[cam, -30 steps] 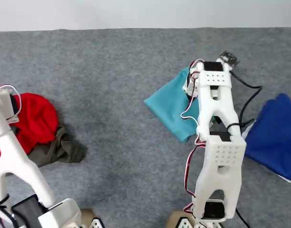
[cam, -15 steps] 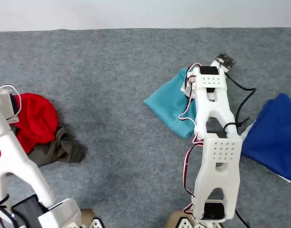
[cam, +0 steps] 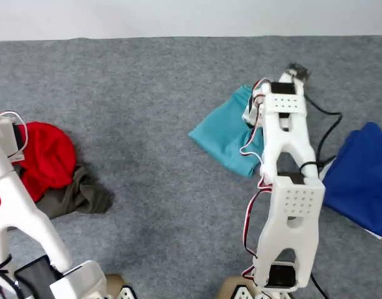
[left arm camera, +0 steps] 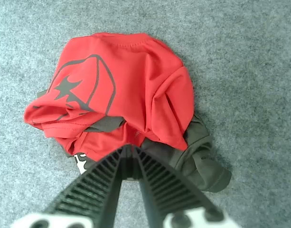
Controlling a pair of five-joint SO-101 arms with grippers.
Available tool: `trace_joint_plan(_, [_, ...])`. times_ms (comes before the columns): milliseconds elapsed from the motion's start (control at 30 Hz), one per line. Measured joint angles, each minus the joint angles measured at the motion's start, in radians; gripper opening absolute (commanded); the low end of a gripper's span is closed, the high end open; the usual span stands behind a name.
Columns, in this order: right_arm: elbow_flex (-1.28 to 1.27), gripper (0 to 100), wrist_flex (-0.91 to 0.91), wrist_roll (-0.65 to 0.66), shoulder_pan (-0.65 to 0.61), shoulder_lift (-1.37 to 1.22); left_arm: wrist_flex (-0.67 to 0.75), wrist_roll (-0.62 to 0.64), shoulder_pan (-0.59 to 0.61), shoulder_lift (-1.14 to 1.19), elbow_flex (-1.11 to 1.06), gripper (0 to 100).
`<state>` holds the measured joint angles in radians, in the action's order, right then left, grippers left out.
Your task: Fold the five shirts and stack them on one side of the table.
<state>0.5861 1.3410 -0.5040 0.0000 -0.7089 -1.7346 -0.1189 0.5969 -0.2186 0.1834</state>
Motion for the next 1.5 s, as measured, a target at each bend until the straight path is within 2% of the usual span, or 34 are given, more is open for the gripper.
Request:
trace_joint_plan(233, [0.000,0.9,0.112,0.140,0.072,0.187,0.000,0.000,0.000,0.000,0.000,0])
trace_joint_plan(600, [0.000,0.9,0.259,0.255,0.178,0.394,0.000,0.000,0.000,0.000,0.000,0])
trace_joint_plan(1000, [0.000,0.9,0.275,0.442,0.419,0.425,0.000,0.000,0.000,0.000,0.000,0])
trace_joint_plan(1500, [0.000,0.9,0.275,0.512,0.572,0.425,0.000,0.000,0.000,0.000,0.000,0])
